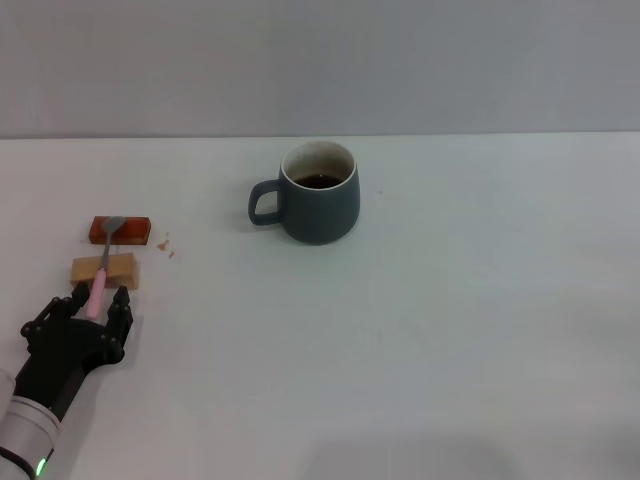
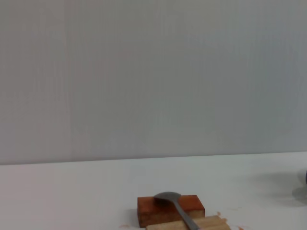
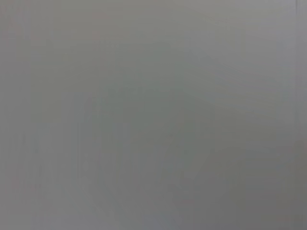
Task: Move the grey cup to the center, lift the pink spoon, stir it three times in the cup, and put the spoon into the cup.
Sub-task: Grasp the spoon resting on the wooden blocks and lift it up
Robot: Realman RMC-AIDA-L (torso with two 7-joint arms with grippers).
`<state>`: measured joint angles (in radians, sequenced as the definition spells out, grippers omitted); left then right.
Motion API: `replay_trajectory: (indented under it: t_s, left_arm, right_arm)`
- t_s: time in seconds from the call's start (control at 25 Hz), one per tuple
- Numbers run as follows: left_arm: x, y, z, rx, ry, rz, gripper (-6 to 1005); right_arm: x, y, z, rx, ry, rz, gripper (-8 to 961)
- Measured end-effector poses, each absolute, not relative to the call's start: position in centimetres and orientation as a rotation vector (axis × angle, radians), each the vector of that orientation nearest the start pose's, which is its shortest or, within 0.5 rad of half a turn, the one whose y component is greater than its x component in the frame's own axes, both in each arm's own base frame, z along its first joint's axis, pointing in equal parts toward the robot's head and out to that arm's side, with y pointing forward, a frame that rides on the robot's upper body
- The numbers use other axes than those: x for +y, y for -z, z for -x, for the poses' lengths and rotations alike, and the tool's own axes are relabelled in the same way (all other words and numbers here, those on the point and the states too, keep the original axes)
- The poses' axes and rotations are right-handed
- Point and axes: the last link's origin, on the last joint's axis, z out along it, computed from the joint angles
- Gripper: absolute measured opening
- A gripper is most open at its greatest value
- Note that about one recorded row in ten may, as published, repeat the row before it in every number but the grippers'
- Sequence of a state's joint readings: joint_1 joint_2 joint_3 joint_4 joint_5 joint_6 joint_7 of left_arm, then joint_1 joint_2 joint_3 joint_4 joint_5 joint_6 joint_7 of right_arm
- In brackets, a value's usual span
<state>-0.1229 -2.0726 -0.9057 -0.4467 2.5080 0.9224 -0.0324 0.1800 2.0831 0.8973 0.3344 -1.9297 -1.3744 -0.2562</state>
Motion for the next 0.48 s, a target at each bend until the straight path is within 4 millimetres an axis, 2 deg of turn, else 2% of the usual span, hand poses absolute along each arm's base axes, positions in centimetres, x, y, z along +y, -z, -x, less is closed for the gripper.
replay_trajectory:
  t_s: [0.16,0.48]
  left_arm:
    - [25.51,5.87,35.82,-0.730,0.504,1.704,471]
    - [25.55,5.84,35.83,-0.730,0.505,1.703,469]
  right_arm:
    - [25.06,-3.49,-37.94,0.465,-0.443,1.099,-1]
    - [24.95,-3.48,-38.00,0.466,-0.441,1.098,-1]
